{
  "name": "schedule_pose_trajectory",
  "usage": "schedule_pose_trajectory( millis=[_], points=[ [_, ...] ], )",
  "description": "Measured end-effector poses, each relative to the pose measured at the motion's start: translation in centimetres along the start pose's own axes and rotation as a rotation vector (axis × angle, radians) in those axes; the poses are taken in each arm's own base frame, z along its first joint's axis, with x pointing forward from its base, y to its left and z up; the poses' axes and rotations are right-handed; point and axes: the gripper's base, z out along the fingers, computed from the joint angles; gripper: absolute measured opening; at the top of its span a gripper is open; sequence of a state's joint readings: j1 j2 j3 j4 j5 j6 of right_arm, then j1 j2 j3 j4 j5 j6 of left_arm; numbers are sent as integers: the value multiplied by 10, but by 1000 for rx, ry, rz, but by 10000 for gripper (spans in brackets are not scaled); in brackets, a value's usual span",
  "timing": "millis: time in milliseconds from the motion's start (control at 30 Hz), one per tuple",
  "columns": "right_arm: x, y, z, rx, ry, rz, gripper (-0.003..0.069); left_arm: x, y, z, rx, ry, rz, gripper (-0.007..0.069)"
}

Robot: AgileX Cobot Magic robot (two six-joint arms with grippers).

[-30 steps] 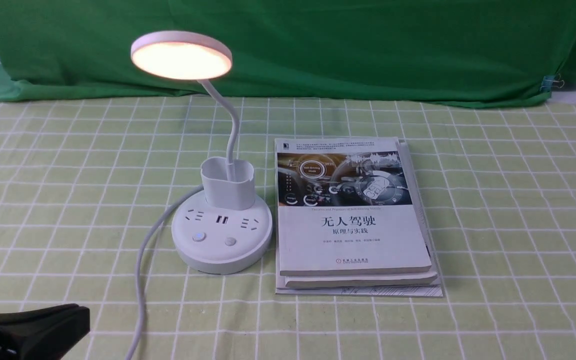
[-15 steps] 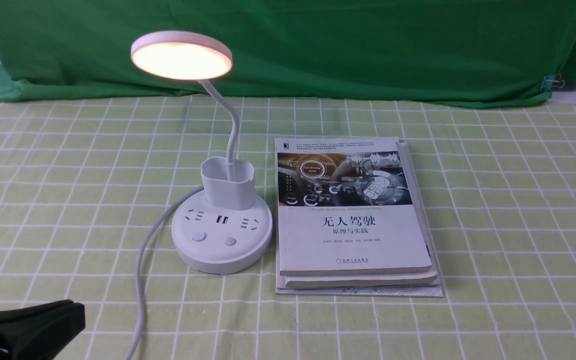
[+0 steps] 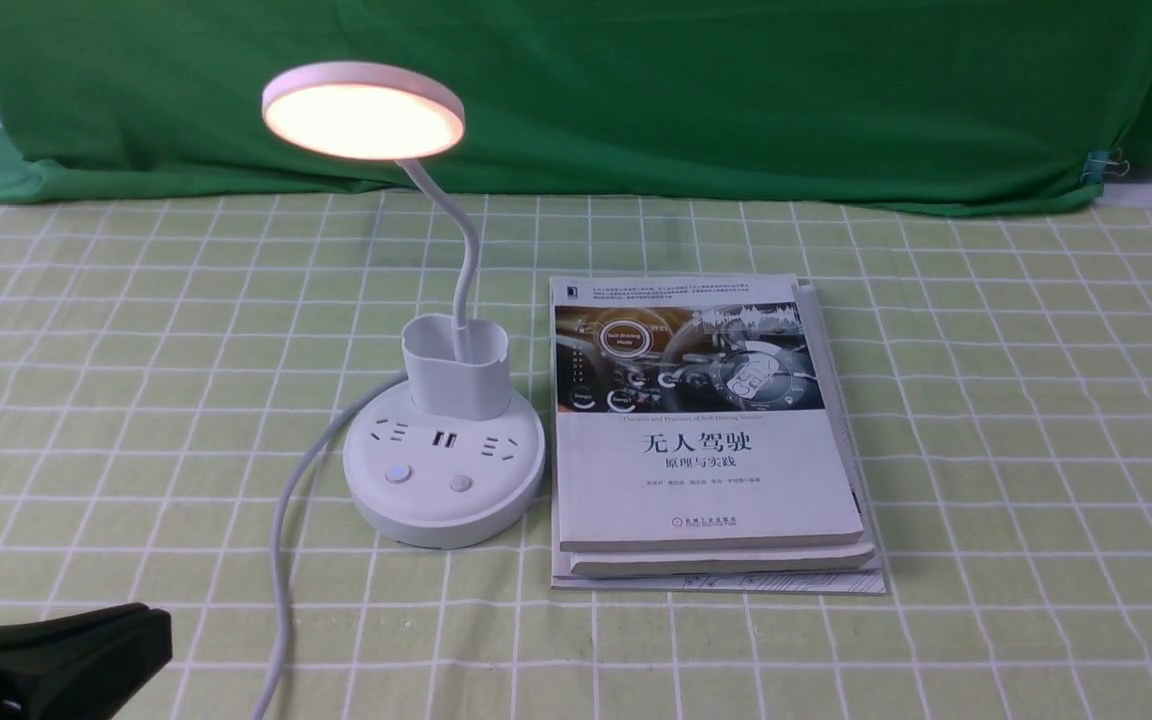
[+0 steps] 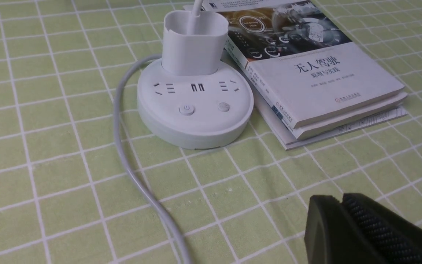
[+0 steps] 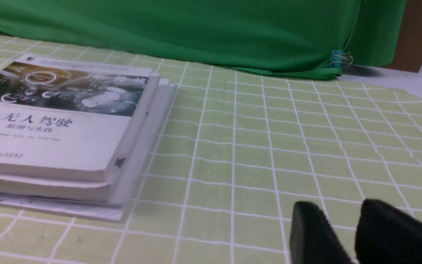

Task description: Turn on the table lamp on the green coffee tablecloth with your hand.

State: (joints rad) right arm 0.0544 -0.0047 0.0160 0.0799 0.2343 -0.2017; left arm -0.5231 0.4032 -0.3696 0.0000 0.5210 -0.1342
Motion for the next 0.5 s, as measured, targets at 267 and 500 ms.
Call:
schedule_pose_trajectory(
  millis=[267,500],
  points=[
    [0,0,0,0,0,0,242,18,14,-6,-132,-110,-34,23],
    [0,0,0,0,0,0,242,50,24,-13,-275,-348,-65,23]
  ],
)
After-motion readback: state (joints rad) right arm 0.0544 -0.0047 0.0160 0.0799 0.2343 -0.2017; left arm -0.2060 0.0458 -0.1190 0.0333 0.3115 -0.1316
